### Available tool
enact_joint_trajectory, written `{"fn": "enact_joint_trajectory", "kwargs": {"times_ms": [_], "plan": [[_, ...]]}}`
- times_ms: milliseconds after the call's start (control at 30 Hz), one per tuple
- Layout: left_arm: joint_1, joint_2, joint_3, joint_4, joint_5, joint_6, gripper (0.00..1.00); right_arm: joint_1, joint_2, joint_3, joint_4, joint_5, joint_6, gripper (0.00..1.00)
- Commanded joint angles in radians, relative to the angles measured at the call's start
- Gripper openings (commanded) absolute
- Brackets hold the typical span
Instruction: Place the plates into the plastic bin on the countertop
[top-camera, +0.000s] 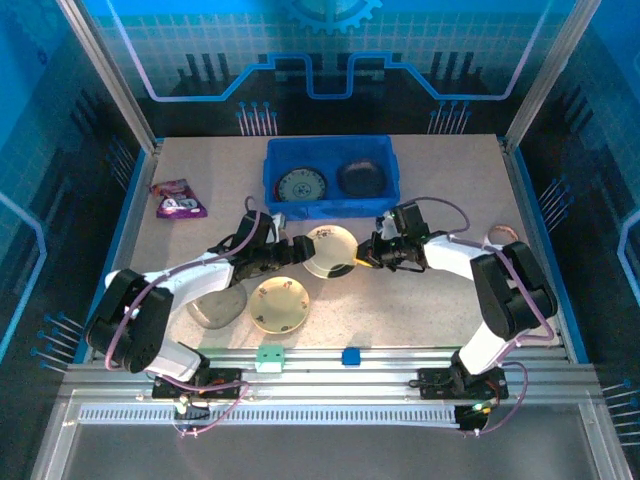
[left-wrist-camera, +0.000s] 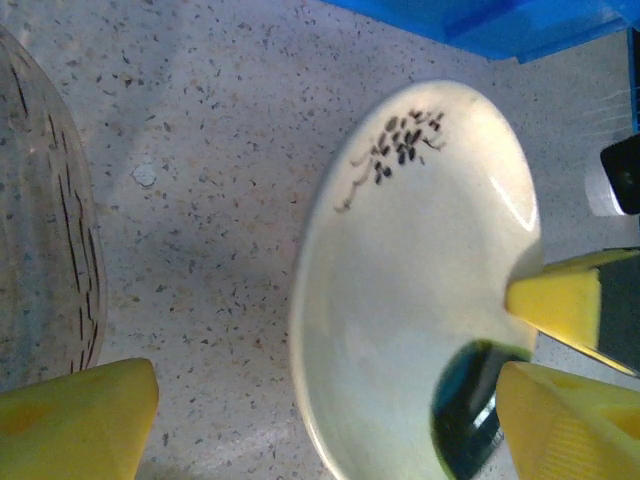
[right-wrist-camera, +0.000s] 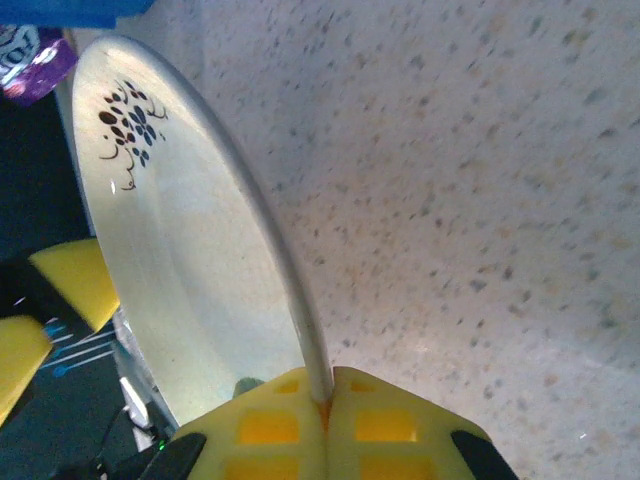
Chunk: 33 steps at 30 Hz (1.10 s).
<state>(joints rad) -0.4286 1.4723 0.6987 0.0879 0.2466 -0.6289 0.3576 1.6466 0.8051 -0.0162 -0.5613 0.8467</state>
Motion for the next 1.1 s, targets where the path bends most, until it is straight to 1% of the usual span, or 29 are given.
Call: {"fn": "enact_joint_trajectory", "kwargs": {"times_ms": [0,67,100,133,167,200,300,333,400,467,533,567,600,633,667,700,833,867,900,933,967,1067], "plan": [[-0.006,0.016,0.037,0.013,0.005,0.001,0.87,-0.008,-0.038,-0.024,0.061,-0.122,0.035,0.0],[-0.006,0.02,0.038,0.024,0.008,-0.005,0.83,-0.004,-0.044,-0.02,0.061,-0.144,0.031,0.0],[-0.005,0.021,0.038,0.028,0.008,-0.008,0.8,-0.001,-0.048,-0.016,0.058,-0.147,0.024,0.0],[-0.006,0.022,0.038,0.033,0.009,-0.011,0.75,0.0,-0.05,-0.011,0.049,-0.149,0.017,0.0],[-0.005,0.022,0.039,0.037,0.009,-0.016,0.61,0.004,-0.05,-0.002,0.035,-0.153,0.008,0.0],[-0.006,0.022,0.038,0.042,0.009,-0.018,0.44,0.006,-0.05,0.004,0.022,-0.153,-0.004,0.0],[-0.006,0.027,0.044,0.041,0.02,-0.02,0.08,0.012,-0.054,0.007,0.023,-0.154,-0.014,0.0],[-0.006,0.026,0.045,0.041,0.023,-0.023,0.0,0.012,-0.056,0.009,0.021,-0.153,-0.015,0.0],[-0.006,0.026,0.042,0.054,0.043,-0.023,0.0,0.014,-0.058,0.011,0.022,-0.147,-0.019,0.0],[-0.006,0.02,0.031,0.089,0.073,-0.034,0.0,0.012,-0.062,0.014,0.018,-0.131,-0.029,0.13],[-0.006,0.014,0.021,0.118,0.095,-0.045,0.0,0.012,-0.061,0.018,0.016,-0.12,-0.037,0.22],[-0.006,0.012,0.018,0.13,0.109,-0.05,0.0,0.01,-0.058,0.021,0.017,-0.118,-0.038,0.26],[-0.005,0.01,0.018,0.138,0.118,-0.051,0.0,0.009,-0.054,0.024,0.02,-0.119,-0.037,0.27],[-0.005,0.008,0.016,0.144,0.129,-0.054,0.0,0.008,-0.05,0.027,0.027,-0.118,-0.032,0.26],[-0.006,0.005,0.019,0.144,0.134,-0.054,0.0,0.006,-0.045,0.029,0.033,-0.118,-0.027,0.16],[-0.006,0.002,0.02,0.139,0.134,-0.052,0.0,0.002,-0.044,0.031,0.036,-0.116,-0.021,0.0],[-0.006,-0.022,0.019,0.099,0.103,-0.038,0.0,-0.01,-0.066,0.046,0.02,-0.085,-0.019,0.0],[-0.006,-0.03,0.019,0.086,0.092,-0.033,0.27,-0.013,-0.071,0.059,0.002,-0.074,-0.026,0.0],[-0.006,-0.035,0.016,0.077,0.076,-0.031,0.59,-0.017,-0.075,0.069,-0.017,-0.065,-0.033,0.0],[-0.006,-0.046,0.01,0.073,0.059,-0.031,0.86,-0.018,-0.08,0.096,-0.041,-0.052,-0.045,0.0],[-0.005,-0.056,0.002,0.07,0.041,-0.031,0.99,-0.022,-0.084,0.12,-0.069,-0.036,-0.058,0.0],[-0.006,-0.091,-0.013,0.068,0.018,-0.028,0.99,-0.028,-0.088,0.192,-0.162,0.019,-0.108,0.0]]}}
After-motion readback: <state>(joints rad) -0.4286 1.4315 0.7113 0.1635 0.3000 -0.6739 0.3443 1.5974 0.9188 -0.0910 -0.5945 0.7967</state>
